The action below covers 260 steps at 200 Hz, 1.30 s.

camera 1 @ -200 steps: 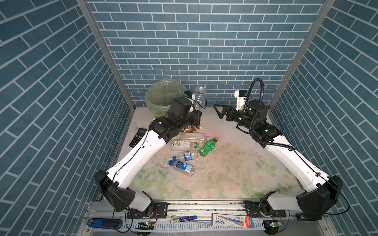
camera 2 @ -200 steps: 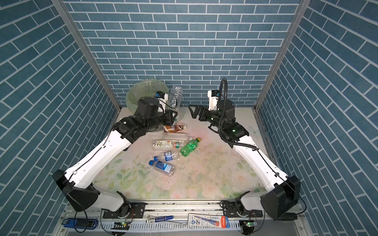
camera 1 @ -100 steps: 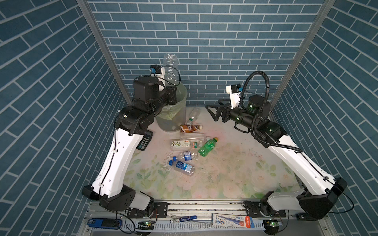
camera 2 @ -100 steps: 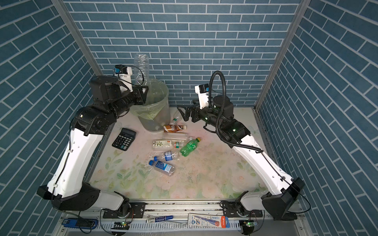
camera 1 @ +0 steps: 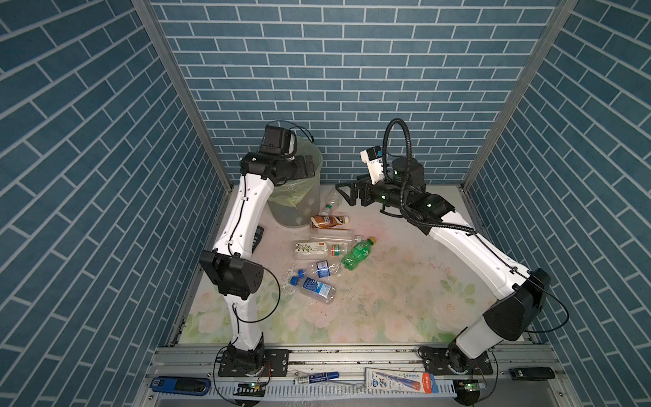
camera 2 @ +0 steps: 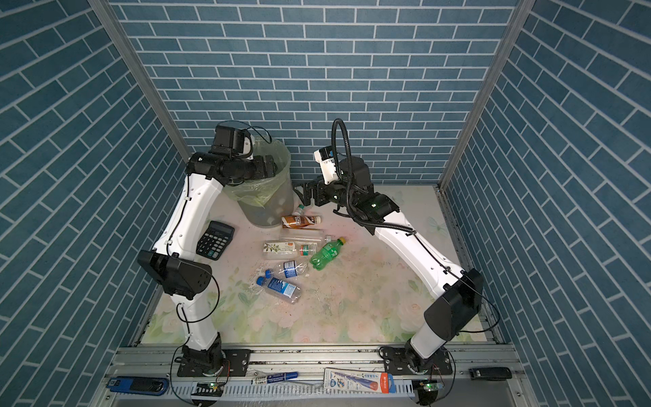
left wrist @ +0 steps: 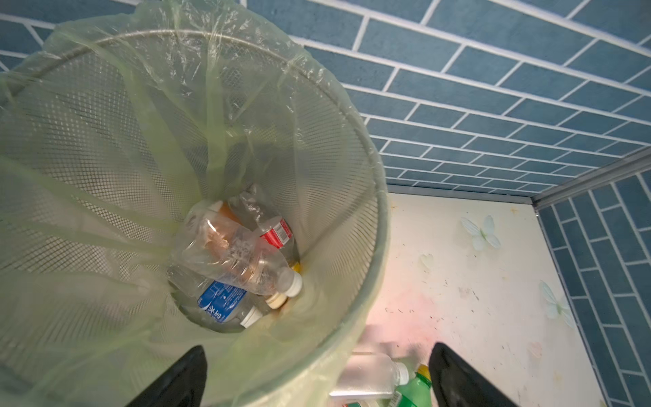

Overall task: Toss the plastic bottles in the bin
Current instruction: 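Open the left gripper to drop the clear bottle into the bin, then move the right gripper over the green-labelled clear bottle while the left arm draws back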

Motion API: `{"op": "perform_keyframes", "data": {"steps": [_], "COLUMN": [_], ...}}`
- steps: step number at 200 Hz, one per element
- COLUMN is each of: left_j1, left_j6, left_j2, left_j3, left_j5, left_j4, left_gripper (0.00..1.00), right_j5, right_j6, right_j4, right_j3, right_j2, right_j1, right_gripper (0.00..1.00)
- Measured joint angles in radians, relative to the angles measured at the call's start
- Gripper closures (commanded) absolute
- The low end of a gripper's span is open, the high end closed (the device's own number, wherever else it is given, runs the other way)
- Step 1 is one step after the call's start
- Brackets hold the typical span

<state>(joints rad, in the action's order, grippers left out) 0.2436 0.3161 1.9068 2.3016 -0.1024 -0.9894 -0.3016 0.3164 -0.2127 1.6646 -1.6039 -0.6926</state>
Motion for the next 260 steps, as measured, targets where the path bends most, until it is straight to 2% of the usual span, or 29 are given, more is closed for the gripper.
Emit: {"op": "perform_keyframes", "data": {"steps": [39,88,125,168,214,260], "left_j1": [0.0,0.027,0.077,0.153,0.258,0.35], "left_j6": [0.001,0.001,0.01,0.045,0.092,0.167], "left_j2": [-0.164,-0.227,-0.3,-0.471,-0.638,-0.697], "left_j3": [-0.051,-0.179,-0.379,-0.605,-0.875,-1.122], "left_j5": [-0.018,-0.029,-0.031,-0.04,-0.038,-0.037], "left_j4": [0.066,0.137,0.2,0.292,0.398,0.512], "left_gripper": [0.01,0.01,0.01,0.01,0.01,0.01], "right_j5": [-0.002,-0.002,0.003,0.022,0.101,0.165], "right_j6": [0.003,0.036,0.038,0.035,0.054,0.124], "right_j4": [0.004,0.006,0.0,-0.037,-0.111,-0.14], "right_j3": [-0.001,-0.016,-0.099,-0.194,-0.242,-0.341], "right_j2": [0.0,0.001,0.015,0.037,0.02,-0.032], "right_j1": [0.007,0.05,0.082,0.093,0.107,0.117], "right_gripper": [0.01,0.01,0.01,0.01,0.01,0.01]}}
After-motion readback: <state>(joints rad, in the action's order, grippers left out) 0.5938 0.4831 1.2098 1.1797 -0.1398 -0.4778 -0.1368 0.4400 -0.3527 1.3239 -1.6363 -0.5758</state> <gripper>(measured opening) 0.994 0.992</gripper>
